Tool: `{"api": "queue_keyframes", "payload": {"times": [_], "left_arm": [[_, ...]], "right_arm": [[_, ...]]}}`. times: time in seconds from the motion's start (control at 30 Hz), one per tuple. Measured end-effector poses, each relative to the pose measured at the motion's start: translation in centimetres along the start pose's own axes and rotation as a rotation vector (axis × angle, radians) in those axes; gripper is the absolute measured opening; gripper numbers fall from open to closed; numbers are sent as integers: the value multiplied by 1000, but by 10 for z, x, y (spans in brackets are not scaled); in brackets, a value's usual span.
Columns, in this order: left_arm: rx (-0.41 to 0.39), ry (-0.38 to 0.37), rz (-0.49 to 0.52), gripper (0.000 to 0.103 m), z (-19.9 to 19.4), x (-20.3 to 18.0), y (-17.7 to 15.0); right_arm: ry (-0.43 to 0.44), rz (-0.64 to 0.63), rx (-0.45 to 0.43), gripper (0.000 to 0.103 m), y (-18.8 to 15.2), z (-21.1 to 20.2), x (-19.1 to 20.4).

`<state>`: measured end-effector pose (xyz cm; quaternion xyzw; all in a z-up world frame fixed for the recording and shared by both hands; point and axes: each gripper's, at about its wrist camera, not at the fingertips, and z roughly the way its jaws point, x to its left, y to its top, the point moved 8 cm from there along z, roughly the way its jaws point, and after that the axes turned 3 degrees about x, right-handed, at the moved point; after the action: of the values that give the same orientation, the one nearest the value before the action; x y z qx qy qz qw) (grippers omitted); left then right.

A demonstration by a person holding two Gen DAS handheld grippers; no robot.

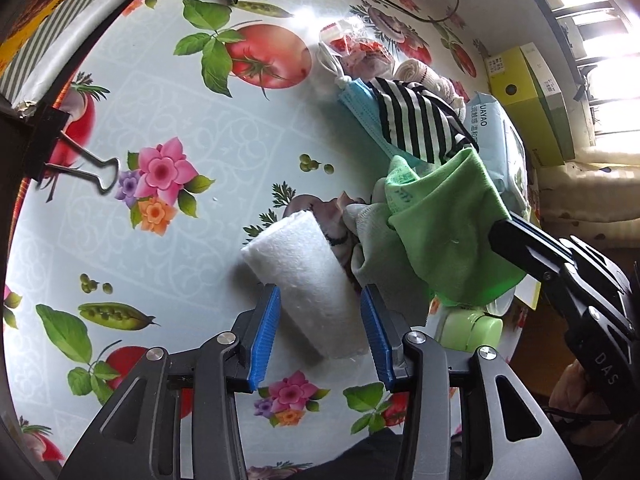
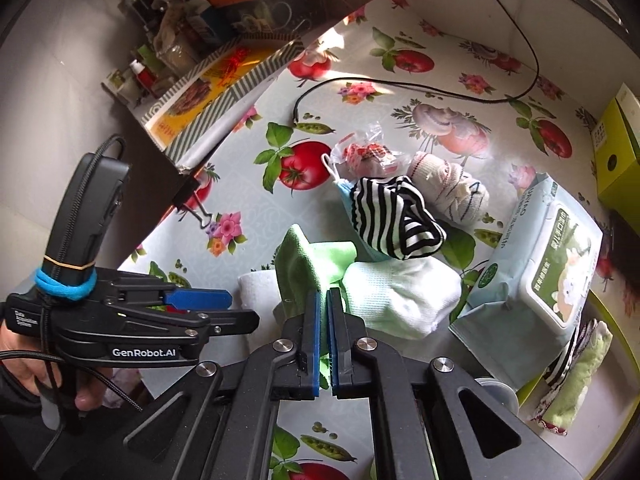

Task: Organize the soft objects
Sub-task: 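Grasp the white towel with the left tool while the right tool grasps the bright green cloth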

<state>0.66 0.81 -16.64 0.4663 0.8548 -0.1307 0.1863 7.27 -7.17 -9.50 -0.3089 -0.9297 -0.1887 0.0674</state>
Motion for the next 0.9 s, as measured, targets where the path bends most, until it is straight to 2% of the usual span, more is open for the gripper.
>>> {"api": "queue_keyframes", "payload": {"times": [0.3, 0.37, 0.43, 0.5, 0.63, 0.77, 0.9], "left_arm": [[30, 60, -68, 43, 24, -2, 5], [34, 65, -76, 43, 27, -2, 6], [35, 71, -74, 43, 28, -3, 6], [36, 67, -67, 43, 29, -4, 7], [37, 60, -60, 43, 29, -3, 3], [41, 74, -66, 43, 26, 1, 0], [42, 85, -40, 43, 26, 2, -4]], "right_arm": [[47, 64, 41, 5, -15, 10, -9], [67, 67, 53, 10, -16, 14, -6], [70, 57, 61, 32, -17, 19, -3], [85, 46, 72, 37, -18, 22, 1], [99, -2, 93, 37, -19, 27, 14], [38, -51, 115, 37, -20, 35, 14], [32, -72, 138, 37, -25, 41, 13]]}}
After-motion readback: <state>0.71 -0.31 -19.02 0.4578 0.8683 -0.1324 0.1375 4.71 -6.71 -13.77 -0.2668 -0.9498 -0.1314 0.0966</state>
